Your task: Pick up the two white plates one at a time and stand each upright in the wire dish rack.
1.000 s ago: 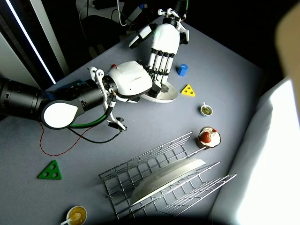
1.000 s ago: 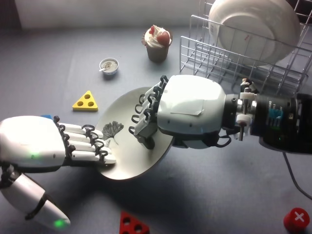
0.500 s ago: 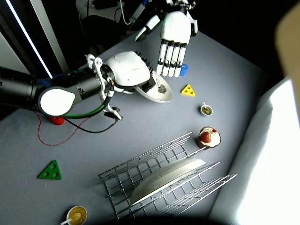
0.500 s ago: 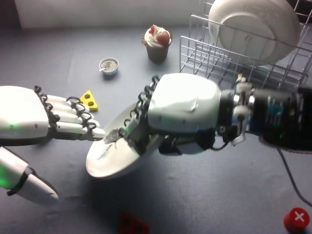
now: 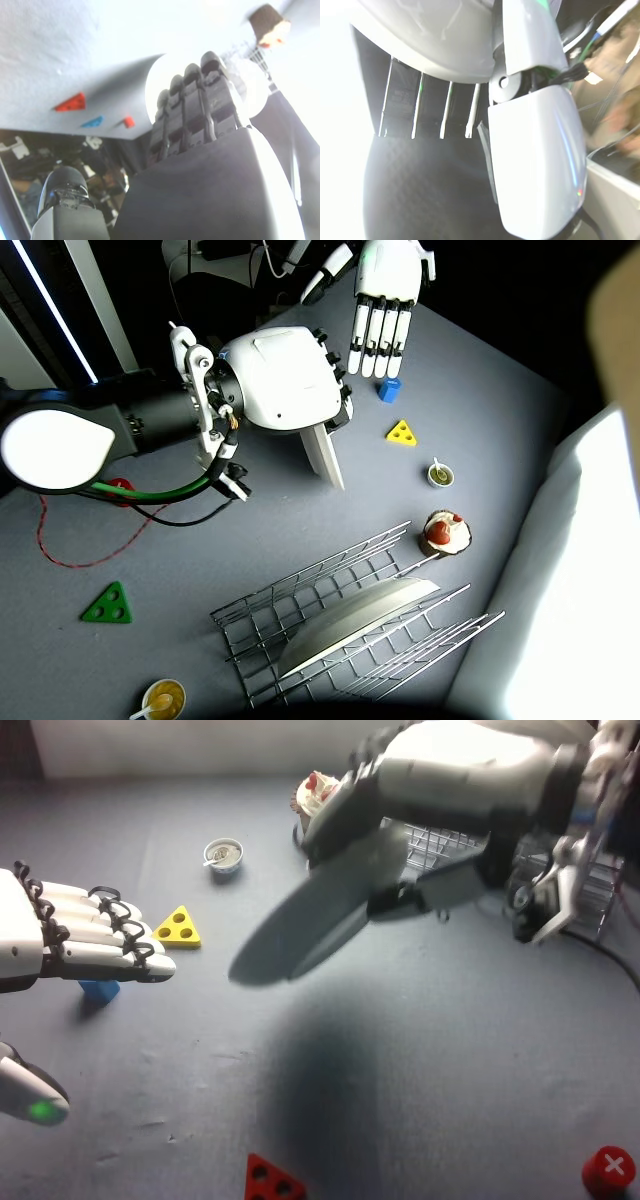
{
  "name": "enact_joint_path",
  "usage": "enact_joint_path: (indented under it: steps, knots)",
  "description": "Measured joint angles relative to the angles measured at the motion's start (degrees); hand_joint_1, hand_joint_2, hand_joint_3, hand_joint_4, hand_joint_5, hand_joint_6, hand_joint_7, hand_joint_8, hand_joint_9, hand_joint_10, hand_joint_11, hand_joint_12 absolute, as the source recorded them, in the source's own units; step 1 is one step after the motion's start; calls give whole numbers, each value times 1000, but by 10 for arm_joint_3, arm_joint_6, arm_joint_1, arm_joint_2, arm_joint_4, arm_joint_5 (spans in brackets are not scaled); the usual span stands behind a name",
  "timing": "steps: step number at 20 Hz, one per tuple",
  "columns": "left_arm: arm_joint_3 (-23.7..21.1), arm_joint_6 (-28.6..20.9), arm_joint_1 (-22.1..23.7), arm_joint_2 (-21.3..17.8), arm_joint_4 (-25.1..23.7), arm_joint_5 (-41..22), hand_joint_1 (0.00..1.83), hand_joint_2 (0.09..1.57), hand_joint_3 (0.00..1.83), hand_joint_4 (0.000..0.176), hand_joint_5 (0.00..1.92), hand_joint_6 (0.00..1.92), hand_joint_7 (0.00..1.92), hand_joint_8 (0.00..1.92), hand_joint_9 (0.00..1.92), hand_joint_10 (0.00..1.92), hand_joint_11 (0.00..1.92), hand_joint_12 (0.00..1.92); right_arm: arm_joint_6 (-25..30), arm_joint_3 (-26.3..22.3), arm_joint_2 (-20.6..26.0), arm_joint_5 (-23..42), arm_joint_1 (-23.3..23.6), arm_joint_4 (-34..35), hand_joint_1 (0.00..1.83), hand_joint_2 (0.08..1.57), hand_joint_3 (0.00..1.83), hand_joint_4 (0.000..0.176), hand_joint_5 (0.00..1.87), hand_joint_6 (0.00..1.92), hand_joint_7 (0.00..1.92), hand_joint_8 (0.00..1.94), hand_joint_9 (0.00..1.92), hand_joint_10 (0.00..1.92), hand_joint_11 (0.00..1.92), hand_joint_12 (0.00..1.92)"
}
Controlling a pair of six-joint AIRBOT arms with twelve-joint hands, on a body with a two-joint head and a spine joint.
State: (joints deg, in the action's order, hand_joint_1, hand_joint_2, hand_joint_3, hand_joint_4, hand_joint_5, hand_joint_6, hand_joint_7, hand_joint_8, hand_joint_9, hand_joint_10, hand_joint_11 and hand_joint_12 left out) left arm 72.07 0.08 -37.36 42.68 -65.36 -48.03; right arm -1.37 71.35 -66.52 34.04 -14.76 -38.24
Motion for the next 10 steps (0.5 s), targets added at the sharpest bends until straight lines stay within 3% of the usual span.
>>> enact_joint_path:
  steps: [5,10]
  knots:
    - [0,0,0,-7,1,0,45,935,1,0,118,1,152,0,149,0,170,15,62,0,37,-27,37,3,1497,1045,2,0,991,893,1096,554,1171,643,961,1380]
    - [0,0,0,-7,5,-13,27,943,3,0,132,3,163,1,159,2,165,11,133,4,63,-64,83,19,1493,1075,0,0,922,977,1023,691,1093,798,911,1458]
